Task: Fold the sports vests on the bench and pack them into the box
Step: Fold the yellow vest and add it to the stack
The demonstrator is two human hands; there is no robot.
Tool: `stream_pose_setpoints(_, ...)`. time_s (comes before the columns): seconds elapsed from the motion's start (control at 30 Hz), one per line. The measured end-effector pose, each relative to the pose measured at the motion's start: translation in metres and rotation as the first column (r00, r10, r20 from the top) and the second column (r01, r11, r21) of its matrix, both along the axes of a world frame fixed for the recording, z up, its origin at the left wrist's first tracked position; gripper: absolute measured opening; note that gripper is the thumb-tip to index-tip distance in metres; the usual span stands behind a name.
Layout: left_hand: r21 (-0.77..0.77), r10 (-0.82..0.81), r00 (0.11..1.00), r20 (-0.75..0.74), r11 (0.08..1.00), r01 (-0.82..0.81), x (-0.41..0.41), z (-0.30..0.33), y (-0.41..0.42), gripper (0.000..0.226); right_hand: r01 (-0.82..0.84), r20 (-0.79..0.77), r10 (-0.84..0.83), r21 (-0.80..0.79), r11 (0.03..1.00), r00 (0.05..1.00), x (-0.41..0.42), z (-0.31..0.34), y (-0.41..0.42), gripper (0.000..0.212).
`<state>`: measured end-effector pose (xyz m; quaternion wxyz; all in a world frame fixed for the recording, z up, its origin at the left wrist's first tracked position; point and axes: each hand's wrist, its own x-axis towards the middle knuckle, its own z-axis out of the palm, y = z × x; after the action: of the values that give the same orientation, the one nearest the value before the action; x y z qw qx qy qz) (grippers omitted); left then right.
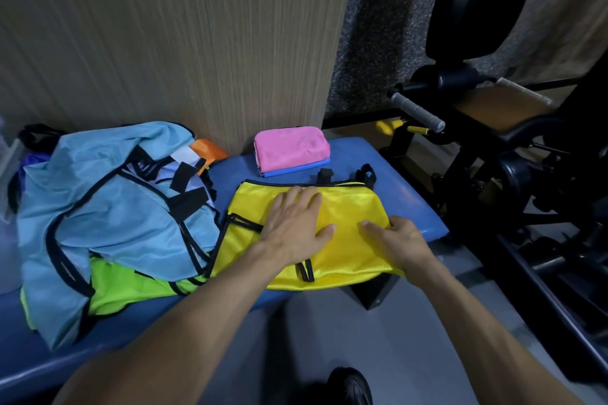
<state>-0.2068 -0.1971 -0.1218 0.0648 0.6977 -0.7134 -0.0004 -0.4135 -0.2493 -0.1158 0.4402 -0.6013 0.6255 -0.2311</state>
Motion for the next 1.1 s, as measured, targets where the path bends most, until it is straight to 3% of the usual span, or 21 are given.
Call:
stream_pose_setpoints(0.13,0.194,-0.004,0.999,-0.045,0.981,0.012,0.0,-0.01,0.0,0.091,-0.024,0.284,-0.02,0.15,0.988,0.959,0.001,0.013,0.006,0.034)
stream_pose_setpoints(0.23,0.223,-0.01,0.998,-0.062,0.975,0.023,0.002,-0.014,-0.002,0.09,-0.08,0.436,0.006,0.151,0.985,0.9,0.013,0.033,0.016,0.018)
stream_pose_setpoints(0.33,0.198,-0.037,0.986,-0.16,0.978,0.069,0.01,0.001,0.0,0.085,-0.131,0.468,0.082,0.073,0.989,0.88,0.031,0.044,0.022,0.017)
stream_pose_setpoints(0.43,0.038,-0.073,0.911,-0.405,0.995,0.097,0.035,0.02,0.005,0.064,-0.164,0.415,0.159,-0.024,0.986,0.896,0.059,0.053,0.025,0.026)
stream_pose_setpoints(0.5,-0.055,-0.006,0.792,-0.61,0.998,-0.035,0.058,0.03,0.008,0.032,-0.233,0.337,0.247,-0.081,0.969,0.909,0.084,0.059,0.031,0.05)
stream_pose_setpoints(0.53,-0.047,0.056,0.688,-0.724,0.99,-0.131,0.071,0.034,0.009,0.022,-0.281,0.269,0.298,-0.102,0.954,0.916,0.097,0.061,0.033,0.061)
stream_pose_setpoints(0.6,0.048,0.153,0.412,-0.898,0.966,-0.254,0.091,0.043,0.016,0.021,-0.367,0.112,0.382,-0.135,0.921,0.917,0.127,0.065,0.042,0.06)
stream_pose_setpoints(0.67,0.179,0.228,0.174,-0.958,0.949,-0.259,0.103,0.052,0.028,0.028,-0.484,-0.025,0.485,-0.122,0.866,0.874,0.156,0.064,0.051,0.044)
stream_pose_setpoints(0.73,0.292,0.311,0.069,-0.948,0.934,-0.207,0.112,0.052,0.038,0.038,-0.555,-0.117,0.547,-0.044,0.831,0.829,0.182,0.056,0.06,0.048)
stream_pose_setpoints(0.77,0.325,0.339,0.047,-0.94,0.928,-0.183,0.116,0.049,0.041,0.038,-0.579,-0.143,0.571,-0.023,0.815,0.809,0.191,0.05,0.064,0.061)
stream_pose_setpoints(0.87,0.338,0.351,0.028,-0.936,0.92,-0.199,0.124,0.036,0.042,0.026,-0.631,-0.146,0.62,-0.04,0.775,0.771,0.202,0.037,0.072,0.086)
stream_pose_setpoints(1.0,0.296,0.359,0.188,-0.914,0.908,-0.296,0.126,0.025,0.033,0.019,-0.703,-0.132,0.691,-0.125,0.7,0.711,0.185,0.032,0.077,0.069)
stream_pose_setpoints(1.1,0.268,0.376,0.327,-0.867,0.905,-0.33,0.129,0.016,0.028,0.019,-0.78,-0.337,0.707,-0.186,0.598,0.622,0.159,0.03,0.077,0.055)
